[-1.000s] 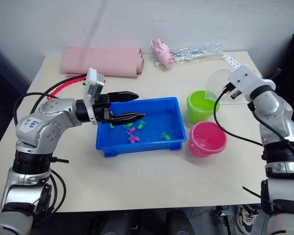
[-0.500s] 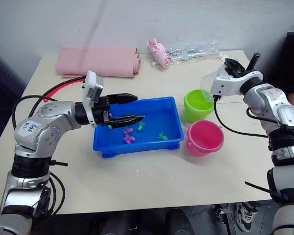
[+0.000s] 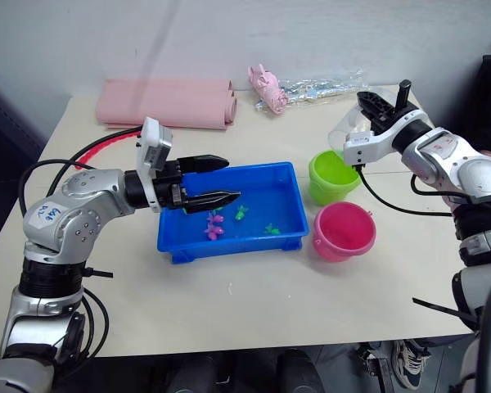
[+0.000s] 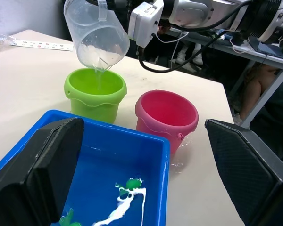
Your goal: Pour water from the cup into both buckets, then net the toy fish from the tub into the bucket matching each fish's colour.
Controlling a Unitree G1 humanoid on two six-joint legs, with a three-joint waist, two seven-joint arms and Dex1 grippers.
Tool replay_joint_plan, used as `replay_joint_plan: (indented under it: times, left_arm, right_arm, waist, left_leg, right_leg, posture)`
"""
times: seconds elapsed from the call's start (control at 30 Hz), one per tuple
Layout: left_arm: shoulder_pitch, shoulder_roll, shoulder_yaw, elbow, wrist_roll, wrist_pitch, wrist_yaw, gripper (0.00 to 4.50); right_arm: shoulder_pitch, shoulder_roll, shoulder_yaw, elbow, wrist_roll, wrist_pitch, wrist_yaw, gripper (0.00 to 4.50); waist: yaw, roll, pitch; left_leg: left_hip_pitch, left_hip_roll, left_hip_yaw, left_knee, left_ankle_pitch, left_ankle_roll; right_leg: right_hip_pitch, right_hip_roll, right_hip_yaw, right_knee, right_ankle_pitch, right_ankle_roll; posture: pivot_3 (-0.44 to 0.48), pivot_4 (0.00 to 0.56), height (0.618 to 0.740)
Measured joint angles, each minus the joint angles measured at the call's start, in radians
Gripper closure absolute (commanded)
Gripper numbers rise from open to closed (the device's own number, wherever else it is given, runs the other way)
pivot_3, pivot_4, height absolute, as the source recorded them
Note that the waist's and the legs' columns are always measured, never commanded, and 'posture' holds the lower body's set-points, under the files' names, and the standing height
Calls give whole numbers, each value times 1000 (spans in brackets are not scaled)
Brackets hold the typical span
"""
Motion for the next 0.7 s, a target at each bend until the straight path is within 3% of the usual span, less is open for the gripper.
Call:
replay_joint_plan:
  times: [0.2,0.3,0.4,0.5,0.7]
  left_arm:
    - [1,0,1,0,0,-2,-2,0]
    - [1,0,0,0,-2,-3,-11,0]
    - [3,-2,0,-5,-14,-2,-25,0]
    - [5,-8,0,-34,-55,9,-59,0]
    - [-3,-16,1,-43,-132,51,-109,0]
  right_arm:
    - [-1,-12,6,0,-19,-46,-18,4382]
    - [2,4,-42,44,88,-47,52,4382]
    - [38,48,-167,91,290,1,175,4382]
    - [143,118,-378,72,601,174,342,4382]
    - [370,173,-676,-241,974,606,472,4382]
  waist:
    - [0,0,0]
    - [0,0,0]
    - [2,-1,0]
    - [6,-1,1]
    - [6,-1,0]
  left_leg:
    - [0,0,0,0,0,0]
    - [0,0,0,0,0,0]
    - [0,0,0,0,0,0]
    - [-1,0,-1,1,0,0]
    - [-1,0,-1,1,0,0]
  right_leg:
    - [0,0,0,0,0,0]
    - [0,0,0,0,0,0]
    - [2,0,-1,-1,0,0]
    - [3,0,-3,-1,0,0]
    - [2,1,-2,-1,0,0]
  posture:
    - [0,150,740]
    - [0,150,740]
    - [0,150,740]
    - [0,150,740]
    - [0,150,740]
